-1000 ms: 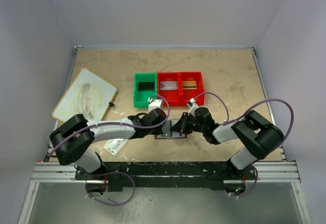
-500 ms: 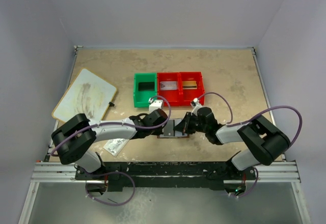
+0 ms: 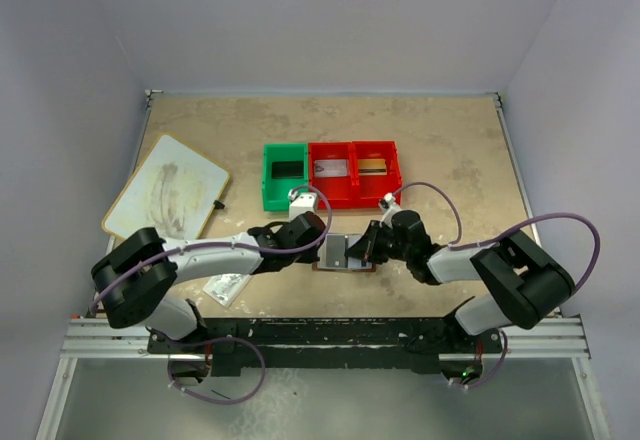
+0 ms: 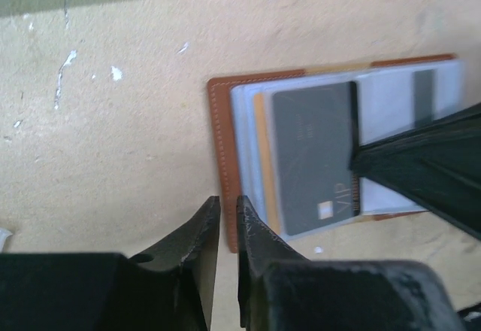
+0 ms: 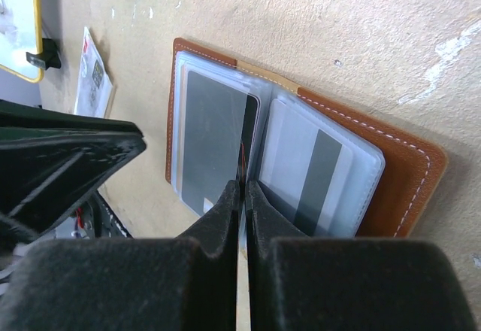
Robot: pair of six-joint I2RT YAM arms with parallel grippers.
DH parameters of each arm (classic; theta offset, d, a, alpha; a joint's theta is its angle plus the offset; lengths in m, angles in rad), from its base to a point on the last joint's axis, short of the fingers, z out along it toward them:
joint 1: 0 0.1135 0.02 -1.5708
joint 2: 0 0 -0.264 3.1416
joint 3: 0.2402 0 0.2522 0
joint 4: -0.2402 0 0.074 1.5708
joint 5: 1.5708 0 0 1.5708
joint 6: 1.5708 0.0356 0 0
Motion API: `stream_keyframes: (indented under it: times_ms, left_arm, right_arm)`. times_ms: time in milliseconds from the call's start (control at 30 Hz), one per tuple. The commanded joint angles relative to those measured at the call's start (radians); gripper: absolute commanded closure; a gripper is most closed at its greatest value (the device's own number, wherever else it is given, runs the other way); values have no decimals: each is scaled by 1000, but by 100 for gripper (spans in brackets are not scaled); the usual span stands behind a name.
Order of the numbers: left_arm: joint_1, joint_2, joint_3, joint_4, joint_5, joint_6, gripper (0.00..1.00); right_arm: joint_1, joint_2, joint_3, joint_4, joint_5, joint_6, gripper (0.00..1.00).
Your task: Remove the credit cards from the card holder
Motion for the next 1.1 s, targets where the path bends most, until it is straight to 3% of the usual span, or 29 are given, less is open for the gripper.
stream_keyframes:
  times_ms: [0,133,300,467,633,1067]
  left_arm:
    - [-1,-74,21,135,28,8,82]
    - [-2,-22,61,232,102,1,77]
    - [-2,94,87,288,143,-29,83]
    - [-13,141,78,192,39,-44,92]
    - [-20,100,17,155,-29,-54,93]
    - [-20,108,-13,130,-21,-31,98]
  right_arm:
    - [-5,-2,14,-50,35,-46,97]
    - [-4,11,9,-29,27,-40,97]
    - [-5,20,7,-17,19,-39,97]
    - [-5,-1,5,-31,31,-36,97]
    - [-6,-25,6,-55,42,-42,97]
    - [-29,-56,-30,-2,1,-8,98]
